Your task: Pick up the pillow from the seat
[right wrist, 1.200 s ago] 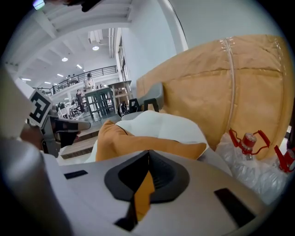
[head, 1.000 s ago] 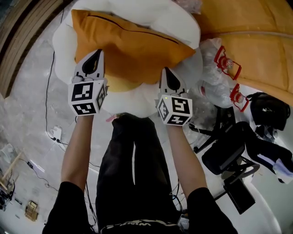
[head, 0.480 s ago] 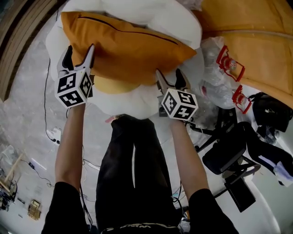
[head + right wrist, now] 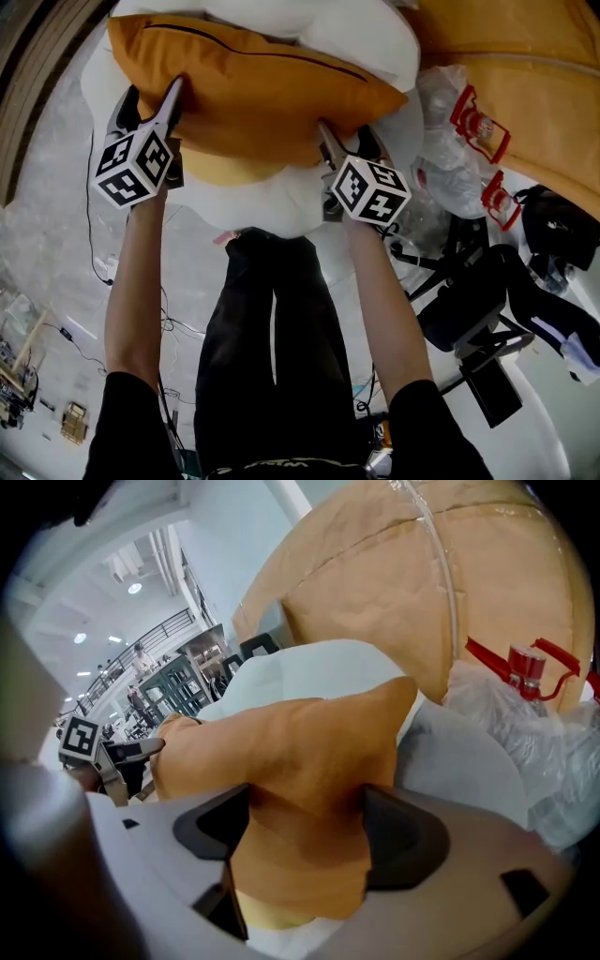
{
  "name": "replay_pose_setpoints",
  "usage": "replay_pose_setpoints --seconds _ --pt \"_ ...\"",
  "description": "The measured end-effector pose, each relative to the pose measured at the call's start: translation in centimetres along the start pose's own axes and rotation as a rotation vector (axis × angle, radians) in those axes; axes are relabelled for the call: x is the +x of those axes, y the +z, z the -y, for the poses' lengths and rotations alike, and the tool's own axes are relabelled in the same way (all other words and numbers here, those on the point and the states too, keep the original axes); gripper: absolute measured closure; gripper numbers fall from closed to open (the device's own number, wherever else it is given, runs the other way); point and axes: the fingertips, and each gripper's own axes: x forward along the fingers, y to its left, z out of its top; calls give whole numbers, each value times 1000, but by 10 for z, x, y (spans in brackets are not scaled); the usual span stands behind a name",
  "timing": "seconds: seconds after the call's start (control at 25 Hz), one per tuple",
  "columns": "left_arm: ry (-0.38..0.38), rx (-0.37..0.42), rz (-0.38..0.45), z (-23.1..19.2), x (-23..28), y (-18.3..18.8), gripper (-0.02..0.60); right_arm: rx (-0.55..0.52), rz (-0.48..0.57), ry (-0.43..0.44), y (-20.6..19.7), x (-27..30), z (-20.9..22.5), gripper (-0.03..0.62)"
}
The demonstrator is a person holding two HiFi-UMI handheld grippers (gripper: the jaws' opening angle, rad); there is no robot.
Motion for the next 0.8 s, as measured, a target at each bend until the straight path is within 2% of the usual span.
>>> replay_pose_setpoints --seconds 0.12,0.2,0.36,0.52,0.6,0.68,0.8 --pt "-6 -6 -9 2 2 -1 232 -3 5 3 1 1 1 226" --pt "-10 -8 -23 4 3 -2 283 -15 3 -1 0 1 2 245" --pt "-17 6 -62 7 -1 -8 383 -18 11 -22 -5 -4 6 398" --pt "-51 -22 -82 12 -9 -13 475 -31 8 -18 -8 -9 6 490" --pt "-76 7 -79 17 -13 -13 524 -22 1 -11 -10 -10 3 530" --pt "-96 39 -74 23 -18 -14 546 -12 0 -8 -13 -13 2 543" --pt "-99 30 -75 22 -23 -16 548 -23 1 7 -15 -16 0 543"
